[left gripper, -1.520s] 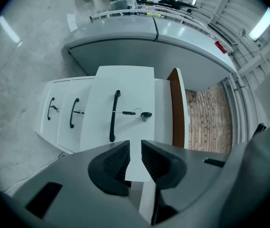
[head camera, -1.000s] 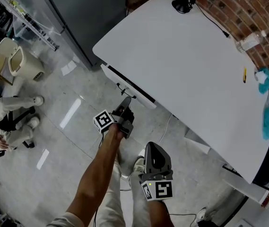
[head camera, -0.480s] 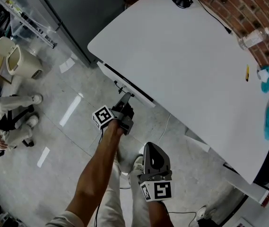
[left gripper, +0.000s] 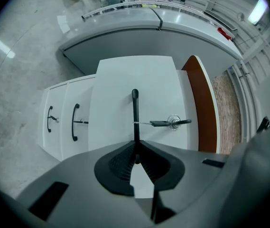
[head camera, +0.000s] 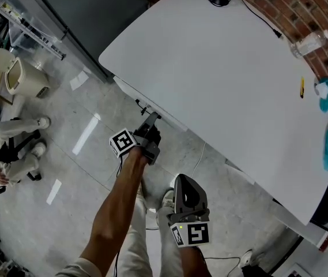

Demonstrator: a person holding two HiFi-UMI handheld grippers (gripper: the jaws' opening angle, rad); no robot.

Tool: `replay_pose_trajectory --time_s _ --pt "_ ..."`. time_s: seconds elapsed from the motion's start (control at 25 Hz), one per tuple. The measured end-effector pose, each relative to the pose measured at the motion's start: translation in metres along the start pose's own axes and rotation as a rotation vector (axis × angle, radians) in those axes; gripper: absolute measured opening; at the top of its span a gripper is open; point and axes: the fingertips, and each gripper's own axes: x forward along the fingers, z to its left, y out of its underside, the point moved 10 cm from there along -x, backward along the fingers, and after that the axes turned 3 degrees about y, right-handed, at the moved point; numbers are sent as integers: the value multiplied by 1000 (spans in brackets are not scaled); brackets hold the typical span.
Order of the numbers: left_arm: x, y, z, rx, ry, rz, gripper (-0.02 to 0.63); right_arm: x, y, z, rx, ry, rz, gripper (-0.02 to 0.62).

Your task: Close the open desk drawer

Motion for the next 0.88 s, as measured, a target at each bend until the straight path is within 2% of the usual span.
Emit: replay_pose_trajectory --time_s 0.12,0.28,0.48,0.64,0.88 --pt "11 -1 1 19 -18 12 31 3 0 -5 3 1 -2 2" --pt "17 1 0 11 0 11 31 3 -1 -11 9 7 2 2" --pt "24 -4 1 44 -35 19 31 4 1 -12 12 3 5 2" --pt "35 -5 -2 37 -12 23 31 5 1 -11 2 -7 10 2" --pt "48 -5 -4 50 -38 25 31 5 -1 -13 1 -9 7 2"
